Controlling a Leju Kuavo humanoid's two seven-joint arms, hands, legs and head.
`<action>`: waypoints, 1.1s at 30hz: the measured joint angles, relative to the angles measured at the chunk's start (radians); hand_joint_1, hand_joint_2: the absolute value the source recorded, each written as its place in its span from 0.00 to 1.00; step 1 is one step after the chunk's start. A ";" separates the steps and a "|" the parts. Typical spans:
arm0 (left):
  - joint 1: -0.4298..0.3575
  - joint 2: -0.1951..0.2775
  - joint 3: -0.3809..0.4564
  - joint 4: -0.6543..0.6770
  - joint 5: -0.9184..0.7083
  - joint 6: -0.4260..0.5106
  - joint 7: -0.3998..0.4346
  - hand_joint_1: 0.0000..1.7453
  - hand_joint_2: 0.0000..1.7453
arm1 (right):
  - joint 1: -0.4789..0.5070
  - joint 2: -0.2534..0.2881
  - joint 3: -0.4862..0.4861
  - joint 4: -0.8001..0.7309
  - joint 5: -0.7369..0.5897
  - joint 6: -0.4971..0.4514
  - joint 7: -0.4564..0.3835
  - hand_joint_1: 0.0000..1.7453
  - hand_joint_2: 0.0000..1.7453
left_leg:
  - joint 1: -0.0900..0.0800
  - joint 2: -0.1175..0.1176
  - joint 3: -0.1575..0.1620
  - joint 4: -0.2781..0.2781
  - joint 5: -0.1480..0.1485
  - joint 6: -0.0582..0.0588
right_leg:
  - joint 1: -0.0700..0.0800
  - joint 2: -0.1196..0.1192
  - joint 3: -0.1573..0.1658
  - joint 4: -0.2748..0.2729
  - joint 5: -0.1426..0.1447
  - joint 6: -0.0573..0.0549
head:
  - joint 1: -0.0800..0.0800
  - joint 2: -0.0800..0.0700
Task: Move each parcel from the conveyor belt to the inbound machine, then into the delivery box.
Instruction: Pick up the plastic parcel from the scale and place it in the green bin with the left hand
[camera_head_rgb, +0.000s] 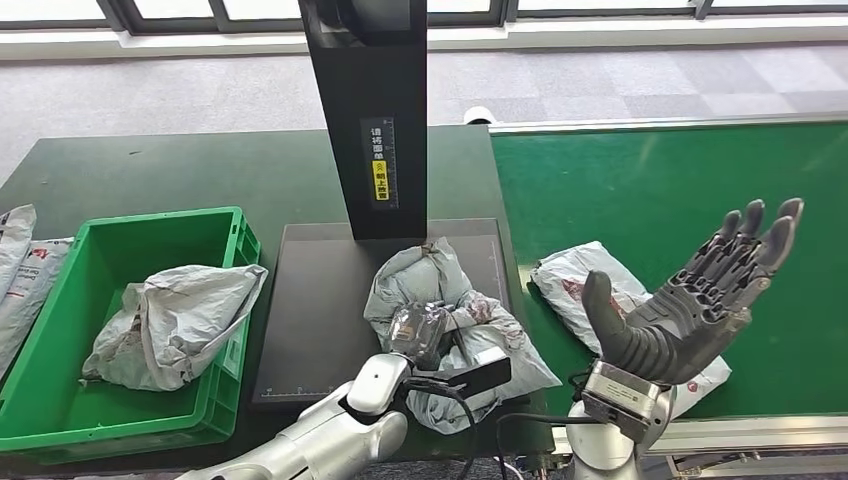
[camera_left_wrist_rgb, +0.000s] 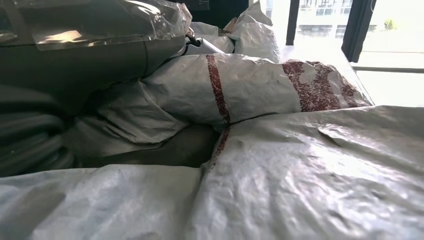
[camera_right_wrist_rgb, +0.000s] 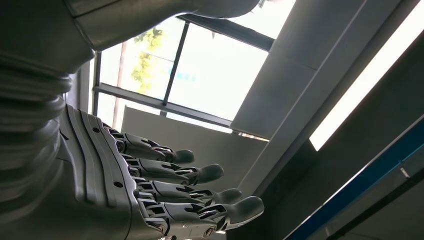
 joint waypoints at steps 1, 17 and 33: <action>0.000 0.000 -0.002 0.002 0.000 0.003 0.001 1.00 1.00 | 0.000 0.000 0.000 0.000 0.000 0.000 0.000 0.00 1.00 | 0.000 0.000 0.000 0.000 0.000 0.000 | 0.000 0.000 0.000 0.000 0.000 0.000 | 0.000 0.000; 0.221 0.017 0.560 -0.488 -0.759 0.171 -0.172 1.00 1.00 | 0.020 -0.002 -0.012 0.000 -0.009 -0.001 0.000 0.00 1.00 | 0.000 0.009 -0.007 0.000 0.000 -0.001 | 0.000 0.008 -0.011 0.000 0.001 -0.001 | 0.000 0.000; 0.310 0.017 0.767 -0.773 -0.775 0.172 -0.187 1.00 1.00 | 0.021 -0.002 -0.022 0.000 -0.009 -0.001 0.000 0.00 1.00 | 0.000 0.006 -0.010 0.000 0.000 0.000 | 0.000 0.006 -0.013 0.000 0.001 -0.001 | 0.000 0.000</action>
